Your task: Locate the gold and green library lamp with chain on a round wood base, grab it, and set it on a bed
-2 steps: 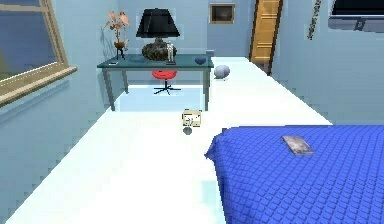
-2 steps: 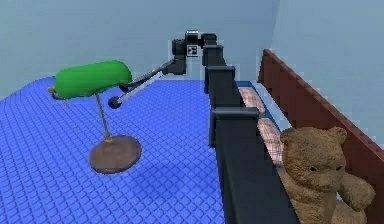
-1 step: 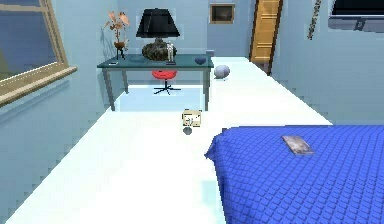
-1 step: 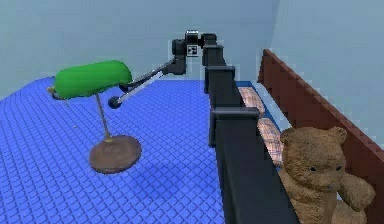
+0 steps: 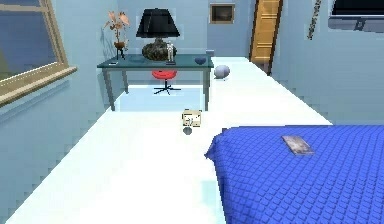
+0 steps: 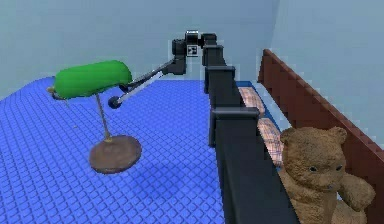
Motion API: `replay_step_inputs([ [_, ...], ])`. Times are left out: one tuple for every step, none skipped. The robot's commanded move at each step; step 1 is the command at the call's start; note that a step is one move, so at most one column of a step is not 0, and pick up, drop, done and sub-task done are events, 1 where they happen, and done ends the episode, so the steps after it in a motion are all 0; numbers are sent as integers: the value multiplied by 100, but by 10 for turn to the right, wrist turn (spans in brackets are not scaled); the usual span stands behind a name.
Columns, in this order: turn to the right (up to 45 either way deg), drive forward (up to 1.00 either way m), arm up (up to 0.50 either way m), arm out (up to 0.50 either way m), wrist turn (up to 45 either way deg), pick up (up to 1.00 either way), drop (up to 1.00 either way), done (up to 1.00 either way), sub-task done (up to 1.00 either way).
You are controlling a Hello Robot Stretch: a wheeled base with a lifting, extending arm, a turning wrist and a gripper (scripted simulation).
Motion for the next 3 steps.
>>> replay_step_inputs([
  [0,0,0,0,0,0,100,0,0],
  [0,0,0,-10,0,0,0,0,0],
  [0,0,0,0,0,0,0,100,0],
])
